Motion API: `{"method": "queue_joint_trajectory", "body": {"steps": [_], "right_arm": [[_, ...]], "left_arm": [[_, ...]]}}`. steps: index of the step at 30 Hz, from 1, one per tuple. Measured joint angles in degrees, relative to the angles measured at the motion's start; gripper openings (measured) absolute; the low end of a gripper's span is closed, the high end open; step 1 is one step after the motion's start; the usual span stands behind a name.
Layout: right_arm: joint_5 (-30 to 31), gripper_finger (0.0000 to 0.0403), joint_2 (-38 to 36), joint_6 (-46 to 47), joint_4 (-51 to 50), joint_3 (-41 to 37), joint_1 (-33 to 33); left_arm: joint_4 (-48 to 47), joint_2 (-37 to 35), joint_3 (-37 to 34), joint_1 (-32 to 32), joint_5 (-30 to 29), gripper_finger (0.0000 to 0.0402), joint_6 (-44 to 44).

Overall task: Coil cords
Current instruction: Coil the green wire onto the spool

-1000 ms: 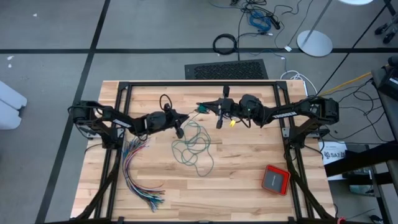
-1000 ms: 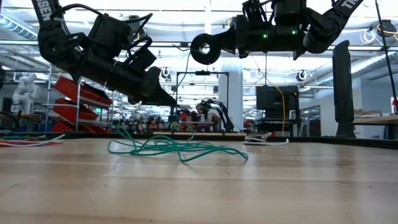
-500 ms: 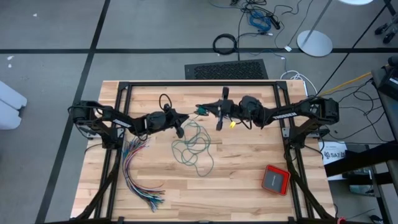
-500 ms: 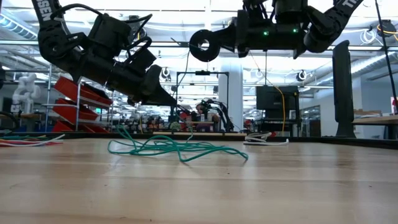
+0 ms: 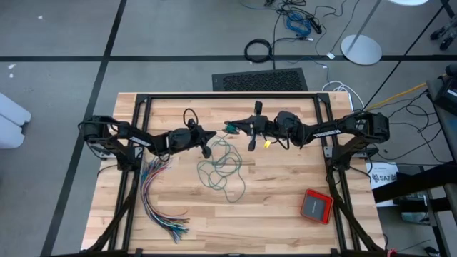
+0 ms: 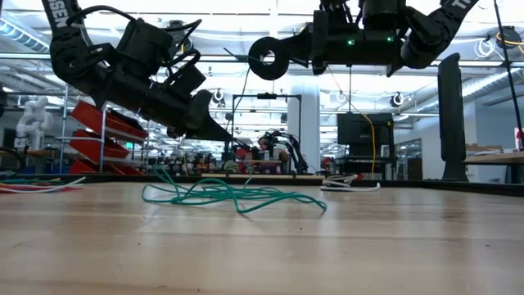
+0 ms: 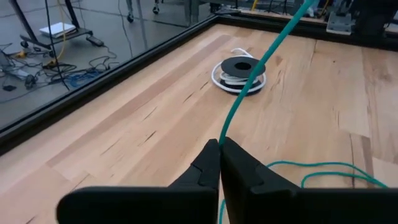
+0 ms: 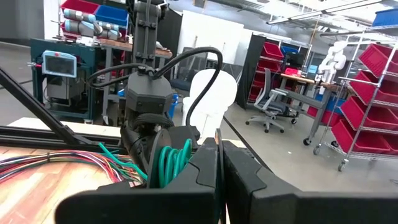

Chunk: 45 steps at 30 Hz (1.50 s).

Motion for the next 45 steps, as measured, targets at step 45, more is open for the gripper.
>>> {"method": "queue_joint_trajectory", "body": {"steps": [45], "right_arm": [[15.06,0.0004,3.65,-3.91,-3.45,0.02,-0.04]], "left_arm": [[-3.67,15.32,27.15,-7.90,-5.20,0.0000,-2.14]]}}
